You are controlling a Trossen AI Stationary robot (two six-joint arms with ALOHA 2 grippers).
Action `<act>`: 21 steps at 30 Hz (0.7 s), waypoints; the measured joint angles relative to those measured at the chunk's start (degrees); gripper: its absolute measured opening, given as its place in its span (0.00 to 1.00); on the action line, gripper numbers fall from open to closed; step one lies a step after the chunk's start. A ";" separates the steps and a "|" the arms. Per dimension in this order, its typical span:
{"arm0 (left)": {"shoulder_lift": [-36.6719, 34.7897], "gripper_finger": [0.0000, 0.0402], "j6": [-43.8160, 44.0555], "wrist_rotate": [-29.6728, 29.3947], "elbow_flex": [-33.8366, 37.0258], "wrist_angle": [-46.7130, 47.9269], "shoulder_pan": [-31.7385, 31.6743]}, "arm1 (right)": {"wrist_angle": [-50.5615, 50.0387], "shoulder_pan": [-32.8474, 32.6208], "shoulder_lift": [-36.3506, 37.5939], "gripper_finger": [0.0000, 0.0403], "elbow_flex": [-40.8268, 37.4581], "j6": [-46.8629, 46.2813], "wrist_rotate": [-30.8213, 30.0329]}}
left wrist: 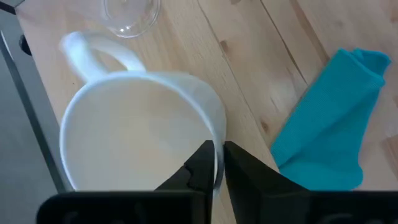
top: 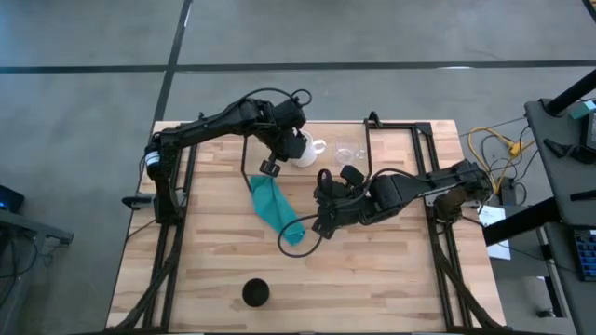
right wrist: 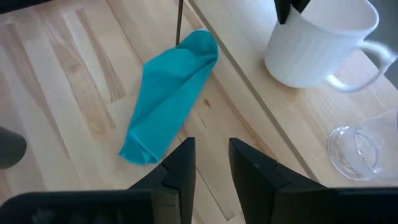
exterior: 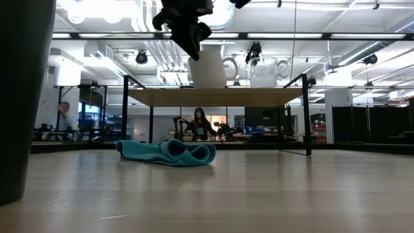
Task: Stack small to large cups/mugs on shelf
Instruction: Put the white mug on the shelf
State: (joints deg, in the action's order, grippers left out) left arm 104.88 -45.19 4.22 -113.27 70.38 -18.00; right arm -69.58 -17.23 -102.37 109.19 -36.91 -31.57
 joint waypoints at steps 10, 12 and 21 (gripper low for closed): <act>0.00 0.13 0.00 -0.01 0.02 -1.96 0.00 | 0.07 0.00 0.00 0.23 0.00 -0.20 0.00; 0.00 0.13 -0.02 -0.03 0.04 -3.37 0.00 | 0.07 0.01 0.00 0.23 0.00 -0.20 0.00; 0.00 0.13 4.80 -0.10 -0.04 -3.54 0.13 | 0.05 0.00 -0.02 0.23 -0.02 -0.20 0.07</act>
State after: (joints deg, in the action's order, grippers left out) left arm 104.88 -40.39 4.12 -113.32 66.84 -17.87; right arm -69.53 -17.23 -102.39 109.16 -37.10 -31.51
